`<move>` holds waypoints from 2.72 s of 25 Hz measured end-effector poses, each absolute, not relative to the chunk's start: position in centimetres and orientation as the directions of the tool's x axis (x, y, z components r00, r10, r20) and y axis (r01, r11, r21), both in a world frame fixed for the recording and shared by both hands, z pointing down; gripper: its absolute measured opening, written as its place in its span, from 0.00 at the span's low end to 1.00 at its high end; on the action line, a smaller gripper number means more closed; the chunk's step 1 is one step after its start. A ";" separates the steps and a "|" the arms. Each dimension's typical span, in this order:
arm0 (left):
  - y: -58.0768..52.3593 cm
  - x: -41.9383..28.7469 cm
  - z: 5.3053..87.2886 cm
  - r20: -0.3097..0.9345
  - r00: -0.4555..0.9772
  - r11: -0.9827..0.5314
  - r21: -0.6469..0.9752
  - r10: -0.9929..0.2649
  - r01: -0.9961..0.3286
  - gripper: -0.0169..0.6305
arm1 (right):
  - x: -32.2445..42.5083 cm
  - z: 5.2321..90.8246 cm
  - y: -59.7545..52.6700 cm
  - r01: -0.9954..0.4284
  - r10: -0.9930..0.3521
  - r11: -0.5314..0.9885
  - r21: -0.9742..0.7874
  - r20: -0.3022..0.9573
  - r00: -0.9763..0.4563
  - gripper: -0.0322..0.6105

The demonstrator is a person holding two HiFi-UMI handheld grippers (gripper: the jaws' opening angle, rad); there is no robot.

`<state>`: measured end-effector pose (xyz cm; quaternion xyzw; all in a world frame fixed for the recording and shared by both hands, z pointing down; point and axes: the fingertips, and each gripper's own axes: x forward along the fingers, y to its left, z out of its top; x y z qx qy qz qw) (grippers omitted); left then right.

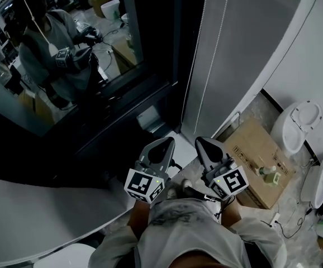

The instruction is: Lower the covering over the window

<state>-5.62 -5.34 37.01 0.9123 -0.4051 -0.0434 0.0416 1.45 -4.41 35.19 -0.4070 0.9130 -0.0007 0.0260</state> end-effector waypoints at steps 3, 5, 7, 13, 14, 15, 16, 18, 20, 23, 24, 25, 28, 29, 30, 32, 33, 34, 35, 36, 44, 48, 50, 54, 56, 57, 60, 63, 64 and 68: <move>-6.3 -6.0 37.2 -0.051 0.663 -0.664 0.114 -0.747 -0.739 0.03 | 1.1 35.0 -5.3 -0.744 -0.744 0.668 -0.027 -0.054 -0.666 0.08; -6.8 -6.2 37.2 -0.055 0.654 -0.656 0.117 -0.754 -0.746 0.03 | 0.9 34.7 -5.9 -0.741 -0.741 0.671 -0.033 -0.059 -0.669 0.08; -7.4 -6.2 37.3 -0.057 0.650 -0.652 0.116 -0.758 -0.749 0.03 | 1.0 34.8 -6.5 -0.737 -0.737 0.675 -0.025 -0.059 -0.673 0.08; -9.7 -5.6 37.4 -0.051 0.637 -0.638 0.108 -0.769 -0.762 0.03 | 1.6 35.6 -8.8 -0.723 -0.723 0.691 -0.014 -0.049 -0.689 0.08; -10.1 -5.5 37.4 -0.050 0.634 -0.635 0.108 -0.772 -0.765 0.03 | 1.7 35.6 -9.3 -0.721 -0.720 0.693 -0.015 -0.048 -0.692 0.08; -10.5 -5.3 37.5 -0.049 0.631 -0.632 0.109 -0.774 -0.767 0.03 | 1.8 35.7 -9.7 -0.719 -0.719 0.694 -0.015 -0.046 -0.693 0.08; -10.9 -5.2 37.5 -0.049 0.630 -0.631 0.109 -0.775 -0.768 0.03 | 2.0 35.7 -10.0 -0.720 -0.719 0.694 -0.018 -0.044 -0.693 0.08; -11.3 -4.8 37.5 -0.056 0.633 -0.635 0.113 -0.772 -0.764 0.03 | 2.1 35.5 -10.6 -0.718 -0.719 0.695 -0.030 -0.049 -0.693 0.08; -11.9 -4.4 37.3 -0.070 0.639 -0.642 0.118 -0.766 -0.757 0.03 | 2.3 35.1 -11.2 -0.716 -0.717 0.697 -0.042 -0.059 -0.695 0.08; -13.5 -3.4 37.2 -0.072 0.639 -0.643 0.108 -0.766 -0.758 0.04 | 3.4 35.7 -12.5 -0.714 -0.714 0.700 -0.033 -0.055 -0.698 0.08; -14.1 -3.0 37.2 -0.069 0.638 -0.642 0.102 -0.767 -0.760 0.05 | 3.8 36.0 -12.9 -0.713 -0.713 0.701 -0.025 -0.051 -0.699 0.08; -14.6 -2.8 37.2 -0.067 0.637 -0.641 0.096 -0.768 -0.762 0.06 | 4.1 36.2 -13.3 -0.713 -0.713 0.701 -0.018 -0.047 -0.700 0.08; -16.0 -2.0 37.1 -0.068 0.638 -0.642 0.079 -0.767 -0.763 0.06 | 4.6 36.0 -14.1 -0.715 -0.715 0.699 -0.031 -0.057 -0.697 0.08; -16.5 -1.8 37.1 -0.067 0.637 -0.641 0.072 -0.768 -0.765 0.06 | 4.7 35.9 -14.3 -0.715 -0.715 0.699 -0.037 -0.060 -0.696 0.08; -17.0 -1.5 37.0 -0.066 0.636 -0.639 0.065 -0.769 -0.766 0.07 | 4.8 35.8 -14.5 -0.714 -0.715 0.699 -0.041 -0.062 -0.697 0.08; -17.9 -1.0 36.9 -0.066 0.636 -0.640 0.055 -0.768 -0.767 0.07 | 5.1 35.9 -14.9 -0.712 -0.713 0.701 -0.039 -0.057 -0.699 0.08; -18.2 -0.8 36.8 -0.066 0.637 -0.640 0.052 -0.768 -0.766 0.07 | 5.2 36.2 -15.1 -0.711 -0.712 0.702 -0.030 -0.046 -0.701 0.08; -18.5 -0.6 36.8 -0.066 0.639 -0.642 0.050 -0.767 -0.765 0.07 | 5.3 36.6 -15.1 -0.712 -0.712 0.702 -0.022 -0.034 -0.701 0.08; -18.8 -0.5 36.9 -0.065 0.640 -0.643 0.047 -0.765 -0.764 0.07 | 5.3 36.9 -15.2 -0.714 -0.714 0.700 -0.020 -0.024 -0.699 0.08; -19.1 -0.4 36.9 -0.064 0.642 -0.645 0.043 -0.764 -0.763 0.08 | 5.2 36.9 -15.3 -0.716 -0.717 0.697 -0.025 -0.022 -0.697 0.08; -22.7 0.9 37.8 -0.038 0.644 -0.645 0.016 -0.764 -0.764 0.10 | 5.7 37.4 -16.3 -0.711 -0.712 0.703 -0.029 -0.023 -0.702 0.08; -24.0 1.4 39.1 -0.007 0.639 -0.639 0.024 -0.769 -0.769 0.12 | 6.1 37.9 -16.8 -0.713 -0.713 0.701 -0.023 -0.010 -0.701 0.08; -24.8 1.6 39.7 0.007 0.634 -0.634 0.025 -0.773 -0.773 0.12 | 6.4 38.0 -17.1 -0.715 -0.715 0.699 -0.026 -0.008 -0.699 0.08; -25.9 1.7 40.7 0.025 0.635 -0.635 0.031 -0.772 -0.772 0.13 | 6.2 38.2 -17.3 -0.716 -0.716 0.698 -0.026 -0.003 -0.698 0.08; -26.3 1.5 41.1 0.031 0.636 -0.635 0.034 -0.771 -0.772 0.14 | 5.8 38.3 -17.3 -0.717 -0.717 0.697 -0.024 0.000 -0.697 0.08; -26.6 1.4 41.2 0.033 0.635 -0.634 0.035 -0.772 -0.772 0.14 | 5.7 38.4 -17.2 -0.718 -0.718 0.696 -0.023 0.002 -0.696 0.08; -27.4 1.3 41.5 0.039 0.631 -0.630 0.031 -0.775 -0.776 0.15 | 5.5 38.4 -17.4 -0.722 -0.722 0.691 -0.023 0.004 -0.692 0.08; -28.4 1.7 41.9 0.047 0.626 -0.625 0.027 -0.779 -0.780 0.15 | 5.8 38.6 -17.7 -0.727 -0.727 0.687 -0.026 0.009 -0.687 0.08; -28.7 1.9 42.0 0.050 0.624 -0.624 0.028 -0.780 -0.781 0.16 | 6.0 38.6 -17.8 -0.728 -0.728 0.685 -0.027 0.011 -0.685 0.08; -29.5 2.0 42.1 0.056 0.626 -0.625 0.031 -0.778 -0.780 0.16 | 5.8 38.6 -17.9 -0.732 -0.732 0.681 -0.024 0.014 -0.682 0.08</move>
